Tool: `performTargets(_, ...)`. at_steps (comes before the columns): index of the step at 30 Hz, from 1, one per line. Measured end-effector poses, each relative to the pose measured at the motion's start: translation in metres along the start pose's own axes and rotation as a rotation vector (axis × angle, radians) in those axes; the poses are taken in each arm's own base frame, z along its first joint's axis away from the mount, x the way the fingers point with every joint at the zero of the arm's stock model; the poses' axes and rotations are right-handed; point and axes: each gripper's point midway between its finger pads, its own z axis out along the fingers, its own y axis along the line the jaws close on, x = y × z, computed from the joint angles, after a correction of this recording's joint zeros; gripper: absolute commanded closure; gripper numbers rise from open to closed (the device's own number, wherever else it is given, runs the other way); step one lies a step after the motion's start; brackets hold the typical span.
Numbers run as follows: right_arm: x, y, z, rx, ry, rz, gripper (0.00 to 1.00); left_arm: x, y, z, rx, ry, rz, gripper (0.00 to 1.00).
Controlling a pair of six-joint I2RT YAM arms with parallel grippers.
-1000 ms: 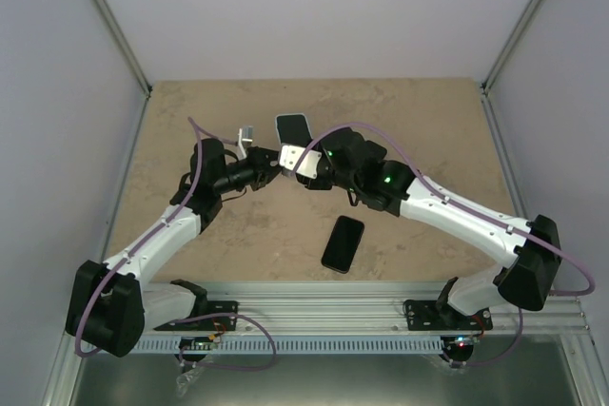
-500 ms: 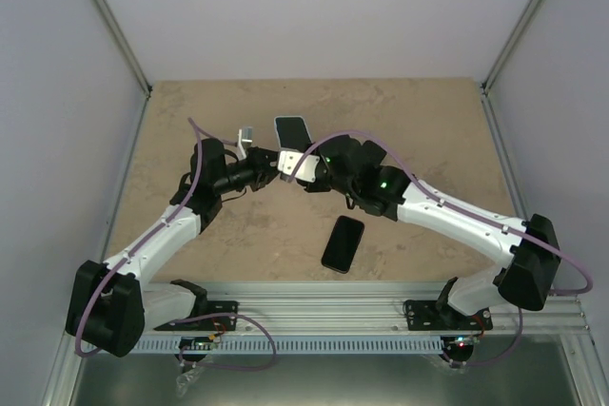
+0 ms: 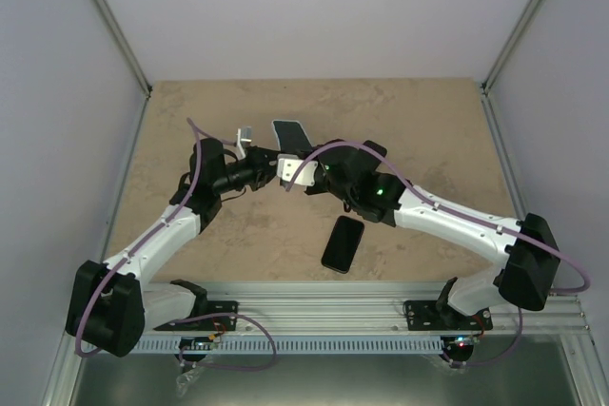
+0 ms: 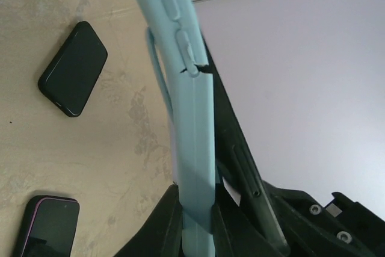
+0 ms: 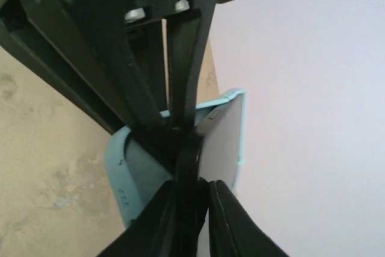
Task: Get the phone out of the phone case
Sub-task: Remove the phone case from the phone.
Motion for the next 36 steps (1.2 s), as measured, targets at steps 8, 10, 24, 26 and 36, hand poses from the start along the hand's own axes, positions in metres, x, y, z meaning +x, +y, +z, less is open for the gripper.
performTargets(8,0.001,-0.015,-0.001,0.064,0.021,0.000,1.00,0.001,0.005,0.000,-0.018,0.004,-0.019,1.00)
performTargets(10,0.000,-0.016,-0.002,0.064,0.022,0.006,1.00,0.001,0.005,0.000,-0.019,0.004,-0.015,1.00)
performTargets(24,-0.019,-0.054,-0.022,0.029,-0.008,0.188,1.00,-0.001,0.027,-0.004,-0.106,-0.004,0.089,1.00)
performTargets(26,-0.024,-0.057,-0.024,0.016,-0.029,0.218,1.00,-0.004,0.033,-0.004,-0.127,-0.008,0.105,1.00)
performTargets(36,-0.004,-0.061,-0.025,-0.040,0.002,0.306,0.99,-0.023,0.069,0.010,-0.265,-0.009,0.171,1.00)
